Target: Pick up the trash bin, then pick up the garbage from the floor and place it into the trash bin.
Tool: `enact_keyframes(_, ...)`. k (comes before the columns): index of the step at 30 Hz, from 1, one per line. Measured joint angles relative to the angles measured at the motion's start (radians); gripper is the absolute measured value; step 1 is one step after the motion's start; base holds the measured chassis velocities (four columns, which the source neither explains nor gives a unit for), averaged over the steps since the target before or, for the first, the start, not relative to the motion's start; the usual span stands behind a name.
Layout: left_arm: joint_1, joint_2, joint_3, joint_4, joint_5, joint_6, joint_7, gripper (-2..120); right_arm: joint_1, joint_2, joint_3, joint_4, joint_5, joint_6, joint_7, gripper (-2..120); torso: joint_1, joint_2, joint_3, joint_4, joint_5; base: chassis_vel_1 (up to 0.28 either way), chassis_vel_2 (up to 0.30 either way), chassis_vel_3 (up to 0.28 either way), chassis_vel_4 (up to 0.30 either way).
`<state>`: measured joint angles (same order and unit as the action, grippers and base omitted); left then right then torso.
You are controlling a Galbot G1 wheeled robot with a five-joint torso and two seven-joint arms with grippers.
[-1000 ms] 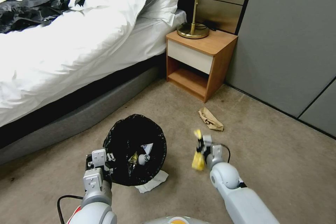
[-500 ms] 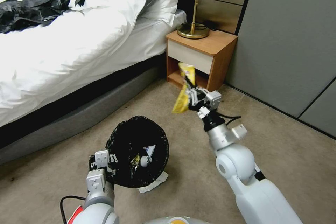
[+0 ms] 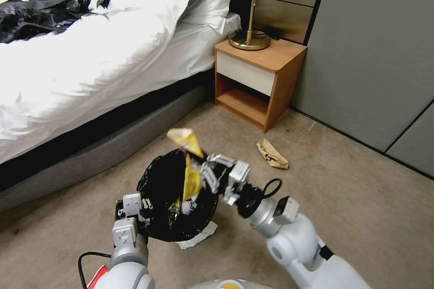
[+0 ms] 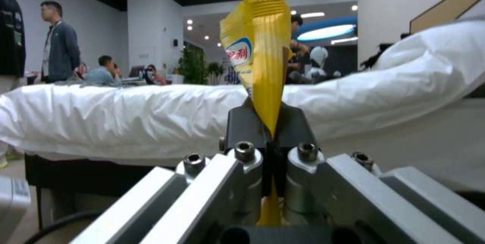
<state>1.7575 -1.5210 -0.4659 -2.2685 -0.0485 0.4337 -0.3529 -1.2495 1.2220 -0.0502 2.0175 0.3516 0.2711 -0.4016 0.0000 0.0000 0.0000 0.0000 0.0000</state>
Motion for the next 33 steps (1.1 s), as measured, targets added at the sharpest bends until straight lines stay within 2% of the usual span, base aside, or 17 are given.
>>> enact_keyframes(14, -0.004, -0.005, 0.006, 0.001, 0.000, 0.001, 0.000, 1, 0.034, 0.026, -0.052, -0.161, -0.035, 0.012, 0.010, 0, 0.000, 0.000, 0.000, 0.0001, 0.0000, 0.000, 0.000, 0.000, 0.000)
enact_keyframes(16, -0.005, -0.006, 0.006, 0.001, 0.000, 0.001, 0.000, 1, 0.030, 0.026, -0.056, -0.166, -0.045, 0.012, 0.010, 4, 0.000, 0.000, 0.000, 0.0000, 0.0000, 0.000, 0.000, 0.000, 0.000)
enact_keyframes(19, -0.010, -0.008, 0.006, 0.002, 0.000, 0.002, 0.000, 1, 0.022, 0.026, -0.064, -0.174, -0.066, 0.012, 0.010, 19, 0.000, 0.000, 0.000, 0.0000, 0.0000, 0.000, 0.000, 0.000, 0.000)
enact_keyframes(20, -0.010, -0.008, 0.006, 0.002, 0.000, 0.002, 0.000, 1, 0.022, 0.026, -0.064, -0.174, -0.066, 0.012, 0.010, 19, 0.000, 0.000, 0.000, 0.0000, 0.0000, 0.000, 0.000, 0.000, 0.000)
enact_keyframes(23, -0.014, -0.008, 0.006, 0.003, 0.000, 0.003, 0.000, 1, 0.016, 0.022, -0.065, -0.175, -0.071, 0.012, 0.009, 32, 0.000, 0.000, 0.000, 0.0000, 0.0000, 0.000, 0.000, 0.000, 0.000)
enact_keyframes(24, -0.014, -0.008, 0.006, 0.003, 0.000, 0.003, 0.000, 1, 0.016, 0.022, -0.065, -0.175, -0.071, 0.012, 0.009, 32, 0.000, 0.000, 0.000, 0.0000, 0.0000, 0.000, 0.000, 0.000, 0.000)
enact_keyframes(33, -0.016, -0.010, 0.006, 0.003, 0.000, 0.004, 0.000, 1, 0.003, 0.020, -0.054, -0.170, -0.081, 0.012, 0.004, 69, 0.000, 0.000, 0.000, 0.0000, 0.0000, 0.000, 0.000, 0.000, 0.000)
